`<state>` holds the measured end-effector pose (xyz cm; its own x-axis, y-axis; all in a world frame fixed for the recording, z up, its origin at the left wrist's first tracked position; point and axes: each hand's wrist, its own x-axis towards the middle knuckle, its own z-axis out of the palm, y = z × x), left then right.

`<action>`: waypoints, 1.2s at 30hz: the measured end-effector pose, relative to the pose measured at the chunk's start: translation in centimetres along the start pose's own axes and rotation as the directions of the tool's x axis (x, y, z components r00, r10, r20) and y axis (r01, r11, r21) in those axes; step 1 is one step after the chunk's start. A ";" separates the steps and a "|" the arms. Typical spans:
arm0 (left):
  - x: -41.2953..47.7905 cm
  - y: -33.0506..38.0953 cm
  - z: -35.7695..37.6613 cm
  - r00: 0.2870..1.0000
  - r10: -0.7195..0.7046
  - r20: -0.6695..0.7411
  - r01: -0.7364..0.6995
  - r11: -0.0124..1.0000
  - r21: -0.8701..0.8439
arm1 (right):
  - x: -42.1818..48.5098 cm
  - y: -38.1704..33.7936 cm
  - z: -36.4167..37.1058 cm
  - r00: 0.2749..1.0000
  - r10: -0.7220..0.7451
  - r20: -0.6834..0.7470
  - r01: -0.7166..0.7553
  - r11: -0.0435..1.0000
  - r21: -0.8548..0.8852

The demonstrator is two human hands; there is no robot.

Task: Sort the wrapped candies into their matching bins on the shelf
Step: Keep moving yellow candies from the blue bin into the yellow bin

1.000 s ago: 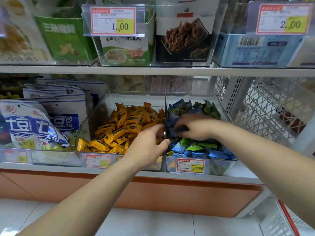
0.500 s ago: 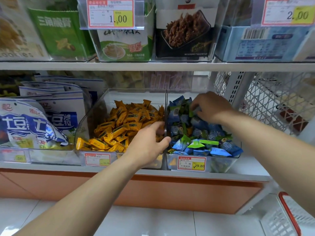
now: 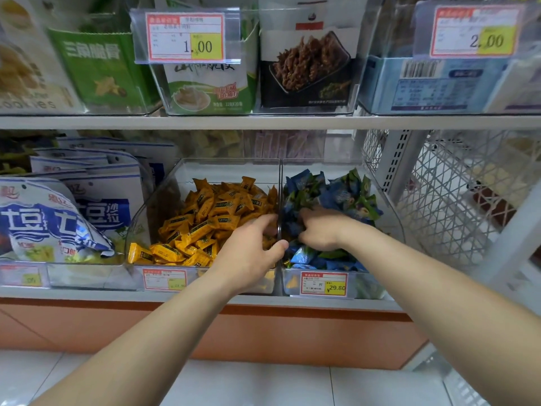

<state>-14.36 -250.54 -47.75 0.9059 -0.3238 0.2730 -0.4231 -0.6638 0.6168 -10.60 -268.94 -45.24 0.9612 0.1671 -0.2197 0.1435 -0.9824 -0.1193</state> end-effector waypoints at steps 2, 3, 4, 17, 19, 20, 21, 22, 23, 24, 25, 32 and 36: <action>0.0 0.0 0.0 1.000 -0.001 0.000 0.001 1.000 0.011 | 0.0 0.0 -0.4 0.999 0.025 0.025 -0.026 0.999 0.033; 0.0 0.0 0.0 1.000 -0.002 0.001 0.002 1.000 0.014 | 0.1 0.1 -0.5 0.999 0.034 0.039 -0.036 0.999 0.035; 0.0 0.0 0.0 1.000 -0.003 0.004 0.003 1.000 0.017 | 0.2 0.2 -0.6 0.998 0.046 0.044 -0.047 0.998 0.034; 0.1 0.7 -0.9 0.999 -0.013 -0.037 0.013 1.000 0.011 | -2.8 4.1 -2.6 0.953 0.132 -0.274 0.111 0.688 0.717; 0.3 1.5 -1.3 0.985 0.036 -0.172 -0.036 0.999 0.002 | -3.8 4.0 -2.7 0.962 0.114 -0.249 0.165 0.485 0.859; 0.3 1.9 -1.3 0.972 0.071 -0.223 -0.073 0.997 0.000 | -4.2 3.9 -2.7 0.961 0.101 -0.257 0.183 0.465 0.866; 0.4 2.3 -1.3 0.964 0.103 -0.245 -0.105 0.994 0.008 | -4.3 3.9 -2.7 0.954 0.098 -0.284 0.203 0.489 0.849; 0.4 2.6 -1.1 0.963 0.127 -0.239 -0.124 0.992 0.028 | -4.4 3.9 -2.8 0.941 0.110 -0.320 0.221 0.519 0.826; 0.3 2.9 -0.8 0.965 0.138 -0.222 -0.130 0.990 0.051 | -4.4 4.0 -3.0 0.925 0.130 -0.356 0.239 0.531 0.813; 0.3 3.0 -0.5 0.968 0.134 -0.210 -0.123 0.990 0.062 | -4.5 4.0 -3.3 0.916 0.149 -0.373 0.249 0.518 0.819; 0.3 3.1 -0.3 0.971 0.116 -0.209 -0.109 0.993 0.045 | -4.7 4.2 -3.5 0.915 0.152 -0.374 0.259 0.490 0.832; 1.0 4.1 -1.6 0.947 0.139 -0.291 -0.210 0.951 -0.228 | -4.6 2.9 -3.4 0.945 -0.041 -0.324 0.326 0.084 0.942; 0.8 2.8 -2.5 0.949 0.019 -0.315 -0.092 0.972 -0.218 | -2.6 2.9 -2.0 0.912 0.127 -0.391 0.282 0.498 0.820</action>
<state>-14.78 -250.95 -44.00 0.8575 -0.1073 0.5032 -0.4901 -0.4679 0.7354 -12.21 -272.39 -43.03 0.9866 -0.0050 0.1631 0.1494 -0.3743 -0.9152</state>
